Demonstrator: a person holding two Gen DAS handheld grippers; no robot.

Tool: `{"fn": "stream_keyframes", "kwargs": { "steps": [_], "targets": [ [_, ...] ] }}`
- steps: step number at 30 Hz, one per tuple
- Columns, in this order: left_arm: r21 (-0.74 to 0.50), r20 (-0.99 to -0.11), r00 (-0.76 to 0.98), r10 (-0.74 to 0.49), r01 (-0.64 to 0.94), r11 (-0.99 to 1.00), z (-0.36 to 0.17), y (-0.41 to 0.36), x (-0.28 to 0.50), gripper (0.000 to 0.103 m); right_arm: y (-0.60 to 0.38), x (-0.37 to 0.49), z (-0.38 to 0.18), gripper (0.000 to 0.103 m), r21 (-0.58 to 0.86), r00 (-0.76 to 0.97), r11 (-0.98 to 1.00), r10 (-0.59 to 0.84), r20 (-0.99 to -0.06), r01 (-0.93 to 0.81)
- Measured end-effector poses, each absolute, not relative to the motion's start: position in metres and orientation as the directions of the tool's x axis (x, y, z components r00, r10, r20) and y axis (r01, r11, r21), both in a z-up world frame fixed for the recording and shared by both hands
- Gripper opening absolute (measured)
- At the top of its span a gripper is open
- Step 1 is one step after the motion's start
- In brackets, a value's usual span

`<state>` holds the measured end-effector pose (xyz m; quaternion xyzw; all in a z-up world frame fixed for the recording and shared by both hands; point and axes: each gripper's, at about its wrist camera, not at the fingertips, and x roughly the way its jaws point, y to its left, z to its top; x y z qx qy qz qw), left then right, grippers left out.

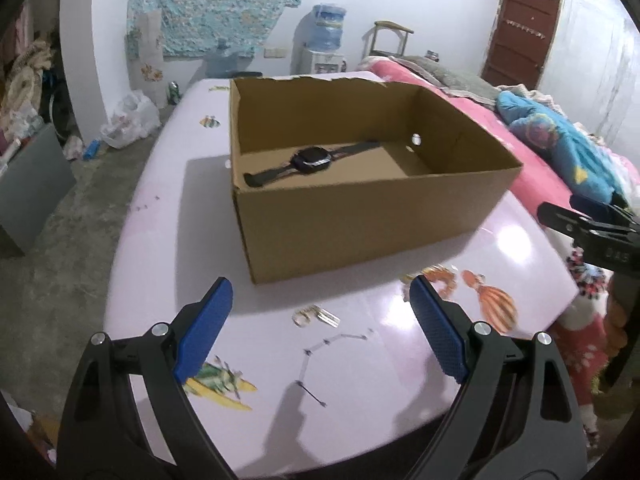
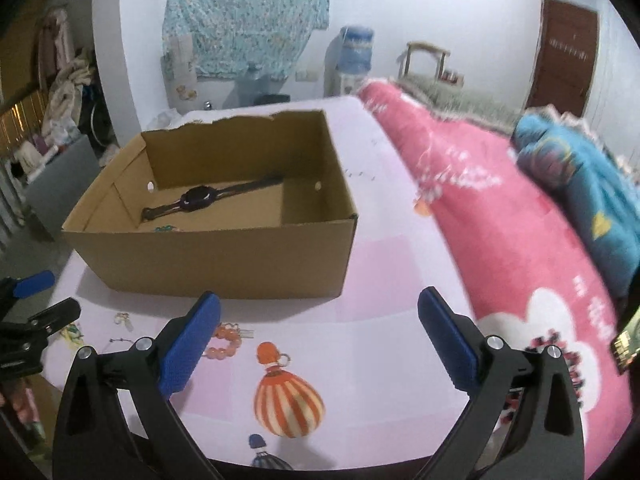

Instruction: Organize jewelry

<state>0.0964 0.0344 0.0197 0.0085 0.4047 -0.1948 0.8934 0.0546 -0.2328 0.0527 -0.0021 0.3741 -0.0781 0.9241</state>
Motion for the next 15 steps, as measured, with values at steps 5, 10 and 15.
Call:
{"fn": "stream_keyframes", "kwargs": {
  "steps": [5,10,15],
  "targets": [
    [-0.248,-0.69,0.585,-0.426,0.361,0.899,0.021,0.041,0.086,0.087,-0.221,0.037,0.071,0.096,-0.115,0.747,0.988,-0.153,-0.647,0.103],
    [-0.2,-0.655,0.637,-0.407,0.373,0.906,0.03,0.041,0.073,0.093,-0.215,0.014,0.084,0.096,-0.098,0.815,0.995,-0.057,-0.577,0.0],
    [-0.238,-0.614,0.649,-0.45,0.39,0.889,0.038,0.048,0.067,0.095,-0.211,0.004,0.085,0.096,-0.14,0.826,0.99,-0.083,-0.558,0.005]
  ]
}}
